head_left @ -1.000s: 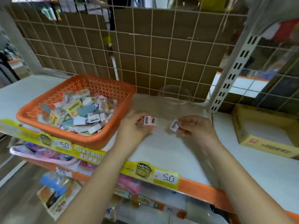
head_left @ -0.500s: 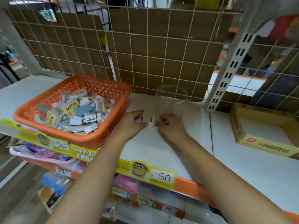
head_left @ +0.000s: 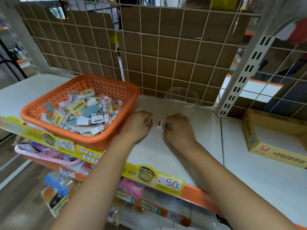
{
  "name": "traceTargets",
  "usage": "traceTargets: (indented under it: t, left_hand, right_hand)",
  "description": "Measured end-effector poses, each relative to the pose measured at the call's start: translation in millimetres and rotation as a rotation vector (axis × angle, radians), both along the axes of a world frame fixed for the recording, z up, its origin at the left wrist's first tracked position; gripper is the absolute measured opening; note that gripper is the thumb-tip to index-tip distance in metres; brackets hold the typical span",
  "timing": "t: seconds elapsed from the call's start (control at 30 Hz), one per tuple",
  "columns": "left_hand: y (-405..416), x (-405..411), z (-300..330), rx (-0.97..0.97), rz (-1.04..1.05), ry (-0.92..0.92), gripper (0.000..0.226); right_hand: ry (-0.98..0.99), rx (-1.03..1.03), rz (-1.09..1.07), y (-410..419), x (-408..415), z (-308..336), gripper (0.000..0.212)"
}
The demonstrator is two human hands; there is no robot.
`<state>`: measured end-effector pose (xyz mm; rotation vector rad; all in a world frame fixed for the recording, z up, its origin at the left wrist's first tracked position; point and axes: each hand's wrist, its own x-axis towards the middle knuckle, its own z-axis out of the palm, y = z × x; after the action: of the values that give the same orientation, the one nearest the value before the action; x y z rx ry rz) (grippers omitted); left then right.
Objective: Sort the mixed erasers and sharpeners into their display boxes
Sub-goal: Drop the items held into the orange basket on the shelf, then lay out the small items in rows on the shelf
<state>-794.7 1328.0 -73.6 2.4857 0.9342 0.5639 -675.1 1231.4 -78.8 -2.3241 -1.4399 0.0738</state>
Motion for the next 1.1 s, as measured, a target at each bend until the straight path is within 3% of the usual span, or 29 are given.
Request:
traceTargets:
  t: [0.17,0.47,0.8,0.93,1.1]
  left_hand:
    - [-15,-1,42,0.204,0.007,-0.003,0.035]
    - [2,-45,93,0.452,0.102,0.057,0.038]
    - [71,-136,79,0.384,0.305,0.193,0.033]
    - [107,-169,64,0.266,0.377,0.242,0.029]
    - [146,-179,60,0.204,0.319,0.326,0.041]
  right_hand:
    - [-0.088,0.060,0.067,-9,-9,39,0.037]
    - [-0.085,0.124,0.186,20,-38,85,0.029]
    - [0.082,0.077,0.291,100,-89,90,0.035]
    - [0.139,-0.060,0.309,135,-105,95,0.038]
    - [0.269,-0.229,0.309,161,-108,85,0.030]
